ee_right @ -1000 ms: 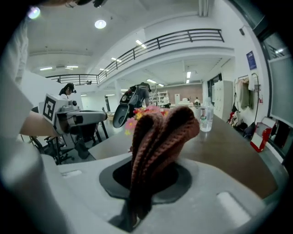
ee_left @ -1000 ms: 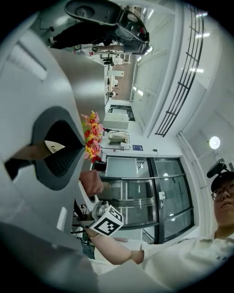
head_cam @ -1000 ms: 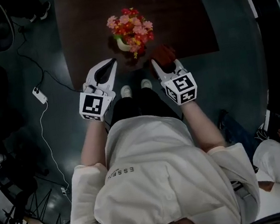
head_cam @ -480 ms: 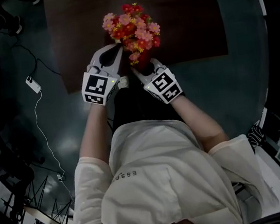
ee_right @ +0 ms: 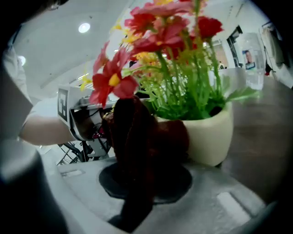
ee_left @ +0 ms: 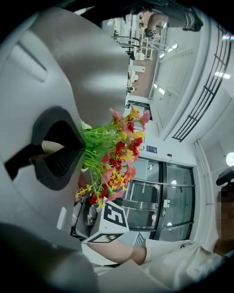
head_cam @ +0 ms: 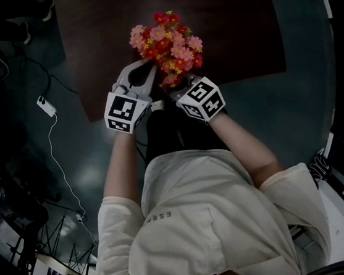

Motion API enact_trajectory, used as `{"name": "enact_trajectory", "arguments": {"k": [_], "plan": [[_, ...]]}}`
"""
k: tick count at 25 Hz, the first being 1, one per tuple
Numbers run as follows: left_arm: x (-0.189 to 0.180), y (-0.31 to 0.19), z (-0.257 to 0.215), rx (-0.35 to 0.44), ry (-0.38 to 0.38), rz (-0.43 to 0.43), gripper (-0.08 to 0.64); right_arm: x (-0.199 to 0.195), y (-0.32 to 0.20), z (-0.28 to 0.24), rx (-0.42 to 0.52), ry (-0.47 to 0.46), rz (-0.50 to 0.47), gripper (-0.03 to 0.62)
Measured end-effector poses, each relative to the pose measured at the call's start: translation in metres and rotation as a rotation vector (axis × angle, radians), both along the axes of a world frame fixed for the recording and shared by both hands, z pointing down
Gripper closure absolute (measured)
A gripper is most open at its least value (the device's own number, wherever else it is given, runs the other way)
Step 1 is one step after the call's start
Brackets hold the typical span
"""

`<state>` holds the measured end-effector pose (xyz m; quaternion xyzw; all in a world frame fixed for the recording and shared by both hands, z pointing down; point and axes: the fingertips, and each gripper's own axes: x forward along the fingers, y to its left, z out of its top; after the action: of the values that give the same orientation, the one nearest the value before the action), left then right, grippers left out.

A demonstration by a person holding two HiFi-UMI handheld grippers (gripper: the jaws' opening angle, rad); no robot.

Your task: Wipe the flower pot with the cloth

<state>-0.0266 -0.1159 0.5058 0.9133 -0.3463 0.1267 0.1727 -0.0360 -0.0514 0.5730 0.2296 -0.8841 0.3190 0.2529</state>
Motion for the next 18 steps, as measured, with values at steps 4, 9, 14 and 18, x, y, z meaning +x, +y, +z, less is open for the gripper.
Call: {"name": "enact_trajectory", "arguments": {"k": [4, 9, 14, 18], "plan": [[0.001, -0.001, -0.001, -0.003, 0.001, 0.001, 0.545, 0.028, -0.010, 0.001, -0.007, 0.015, 0.077, 0.543], [0.003, 0.001, 0.007, -0.005, -0.042, 0.025, 0.545, 0.079, -0.022, 0.006, -0.061, 0.039, 0.206, 0.543], [0.007, -0.001, -0.001, -0.033, -0.036, -0.005, 0.545, 0.129, -0.047, 0.005, -0.022, 0.096, 0.289, 0.543], [0.005, -0.001, 0.007, 0.000, -0.084, -0.029, 0.545, 0.139, -0.091, -0.008, 0.086, 0.138, 0.250, 0.543]]}}
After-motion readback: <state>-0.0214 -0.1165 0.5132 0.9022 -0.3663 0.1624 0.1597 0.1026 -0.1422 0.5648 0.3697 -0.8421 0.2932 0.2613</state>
